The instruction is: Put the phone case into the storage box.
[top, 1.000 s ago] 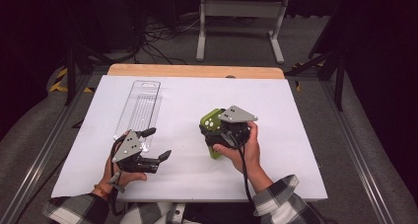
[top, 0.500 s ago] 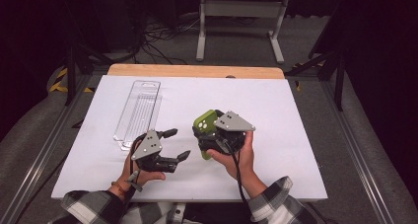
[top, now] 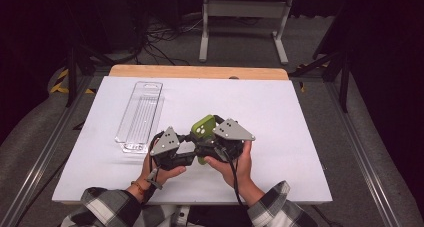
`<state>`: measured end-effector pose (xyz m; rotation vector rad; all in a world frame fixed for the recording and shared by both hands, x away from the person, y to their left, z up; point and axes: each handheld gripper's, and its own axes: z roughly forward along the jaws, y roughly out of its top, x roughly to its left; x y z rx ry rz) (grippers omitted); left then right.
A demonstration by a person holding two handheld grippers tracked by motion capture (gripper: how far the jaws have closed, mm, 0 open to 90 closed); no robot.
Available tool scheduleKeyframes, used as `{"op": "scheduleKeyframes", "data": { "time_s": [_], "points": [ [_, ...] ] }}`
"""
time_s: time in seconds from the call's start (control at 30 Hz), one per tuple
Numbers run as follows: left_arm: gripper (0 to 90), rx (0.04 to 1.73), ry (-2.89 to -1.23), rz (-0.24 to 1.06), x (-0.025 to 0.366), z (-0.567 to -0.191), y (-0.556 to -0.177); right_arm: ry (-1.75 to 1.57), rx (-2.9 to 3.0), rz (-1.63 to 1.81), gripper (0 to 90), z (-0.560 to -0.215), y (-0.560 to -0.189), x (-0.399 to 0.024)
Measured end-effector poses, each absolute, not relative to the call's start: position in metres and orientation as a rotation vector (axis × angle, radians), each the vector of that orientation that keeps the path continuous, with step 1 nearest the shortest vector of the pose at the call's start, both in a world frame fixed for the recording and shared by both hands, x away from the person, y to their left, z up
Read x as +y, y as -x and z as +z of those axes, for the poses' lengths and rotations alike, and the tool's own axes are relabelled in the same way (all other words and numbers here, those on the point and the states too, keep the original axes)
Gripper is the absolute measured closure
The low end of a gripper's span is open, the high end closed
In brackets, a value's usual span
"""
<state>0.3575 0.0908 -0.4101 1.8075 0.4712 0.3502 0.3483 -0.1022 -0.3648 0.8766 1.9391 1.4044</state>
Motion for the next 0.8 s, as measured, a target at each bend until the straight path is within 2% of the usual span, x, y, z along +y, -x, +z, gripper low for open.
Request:
{"op": "scheduleKeyframes", "data": {
  "time_s": [0.3, 0.53, 0.8],
  "points": [
    [69.3, 0.465, -1.770, 0.361, 0.0873, -0.4074, -0.3550, -0.900, 1.923, 1.429, 15.7, -0.3666, -0.3435, -0.0999],
    [76.7, 0.465, -1.760, 0.375, 0.0893, -0.4074, -0.3578, -0.906, 1.913, 1.437, 15.7, -0.3667, -0.3414, -0.0996],
    [77.2, 0.424, -1.782, 0.398, 0.0901, -0.4062, -0.3558, -0.950, 1.934, 1.448, 15.3, -0.3649, -0.3400, -0.1014]
  ]
}}
